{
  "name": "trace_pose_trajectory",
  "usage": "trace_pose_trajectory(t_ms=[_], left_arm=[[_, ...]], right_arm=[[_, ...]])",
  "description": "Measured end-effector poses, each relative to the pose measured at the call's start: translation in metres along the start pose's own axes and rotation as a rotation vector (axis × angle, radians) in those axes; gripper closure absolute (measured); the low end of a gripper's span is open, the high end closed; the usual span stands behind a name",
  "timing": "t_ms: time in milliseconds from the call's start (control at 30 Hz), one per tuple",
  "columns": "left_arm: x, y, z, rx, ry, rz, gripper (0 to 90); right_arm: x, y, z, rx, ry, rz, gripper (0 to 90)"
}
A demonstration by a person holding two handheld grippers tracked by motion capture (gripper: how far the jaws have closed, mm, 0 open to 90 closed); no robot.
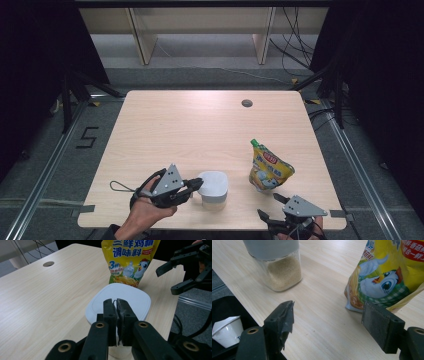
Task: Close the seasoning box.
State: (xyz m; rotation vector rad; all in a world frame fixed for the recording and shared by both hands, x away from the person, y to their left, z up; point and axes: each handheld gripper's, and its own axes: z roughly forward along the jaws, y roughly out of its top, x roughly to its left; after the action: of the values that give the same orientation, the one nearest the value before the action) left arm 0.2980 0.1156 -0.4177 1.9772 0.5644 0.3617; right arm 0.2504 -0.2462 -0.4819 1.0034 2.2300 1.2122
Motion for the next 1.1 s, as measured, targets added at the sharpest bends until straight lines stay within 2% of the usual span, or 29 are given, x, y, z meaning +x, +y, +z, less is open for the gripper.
trace_pose_trajectory(t_ms=[33,67,133,167,200,267,333,367,400,433,533,600,633,667,700,733,767,833,867,933,967,1000,1067,1100], left_arm=[[0.001,-0.001,-0.002,0.003,-0.002,-0.002,83.1],[0.002,-0.003,-0.003,-0.007,-0.007,-0.029,81.3],[0.005,-0.006,-0.006,0.002,-0.005,-0.040,77.7],[0.005,-0.008,-0.007,-0.009,-0.029,-0.071,74.7],[0.007,-0.009,-0.009,-0.012,-0.024,-0.051,70.9],[0.009,-0.013,-0.011,-0.007,-0.034,-0.059,62.9],[0.010,-0.017,-0.015,0.000,-0.019,-0.071,54.5],[0.012,-0.020,-0.017,0.002,-0.012,-0.075,49.2],[0.012,-0.022,-0.018,0.001,-0.002,-0.091,44.7],[0.014,-0.025,-0.019,0.006,0.000,-0.095,42.4],[0.018,-0.035,-0.023,0.015,0.008,-0.134,34.5],[0.020,-0.040,-0.026,0.024,0.016,-0.136,31.7],[0.020,-0.042,-0.026,0.019,0.018,-0.152,30.8],[0.021,-0.044,-0.027,0.025,0.023,-0.149,30.3],[0.020,-0.046,-0.028,0.021,0.023,-0.164,29.9],[0.021,-0.047,-0.029,0.021,0.018,-0.147,29.9],[0.020,-0.049,-0.029,0.017,0.016,-0.160,29.9],[0.019,-0.053,-0.030,0.033,0.012,-0.151,29.4],[0.017,-0.054,-0.030,0.035,0.014,-0.167,29.3],[0.015,-0.056,-0.031,0.037,0.010,-0.167,29.0],[0.013,-0.057,-0.030,0.026,0.007,-0.181,28.8],[0.014,-0.058,-0.032,0.030,0.007,-0.172,28.6],[0.015,-0.058,-0.033,0.035,0.009,-0.166,27.3],[0.016,-0.059,-0.034,0.031,0.008,-0.146,26.6]], right_arm=[[0.000,0.000,0.000,0.000,0.003,0.002,27.0],[0.000,0.000,0.000,-0.002,-0.001,-0.002,27.0],[0.000,0.000,0.000,-0.004,0.001,0.001,27.0],[0.000,0.000,0.000,-0.005,0.001,0.001,27.0],[0.000,0.000,0.000,-0.005,0.002,0.001,27.0],[0.000,0.000,0.000,-0.004,0.003,0.002,27.0],[0.000,0.000,0.001,0.000,0.003,0.000,27.0],[0.003,0.000,0.000,0.008,0.005,0.025,27.0],[0.001,0.000,0.001,0.000,0.006,0.001,27.0],[0.004,0.000,0.000,0.021,0.014,0.043,27.0],[0.002,0.000,0.000,0.005,0.006,0.010,27.0],[0.003,0.000,0.000,0.017,0.014,0.027,27.0],[0.002,0.000,0.000,0.006,0.006,0.011,27.0],[0.002,0.000,0.000,0.005,0.006,0.012,27.0],[0.002,0.000,0.000,0.005,0.006,0.012,27.0],[0.002,0.000,0.000,0.004,0.007,0.012,27.0],[0.002,0.000,0.000,0.004,0.007,0.013,27.0],[0.002,0.000,0.000,0.003,0.008,0.012,27.0],[0.000,0.000,0.001,-0.004,0.007,-0.011,27.0],[0.001,0.000,0.001,-0.005,0.007,-0.011,27.0],[0.003,0.000,0.001,0.003,0.016,0.017,27.0],[0.001,0.000,0.001,0.004,0.034,0.006,26.9],[0.001,0.000,0.001,-0.001,0.032,0.002,26.0],[0.001,0.000,0.002,-0.012,0.022,-0.011,24.8]])
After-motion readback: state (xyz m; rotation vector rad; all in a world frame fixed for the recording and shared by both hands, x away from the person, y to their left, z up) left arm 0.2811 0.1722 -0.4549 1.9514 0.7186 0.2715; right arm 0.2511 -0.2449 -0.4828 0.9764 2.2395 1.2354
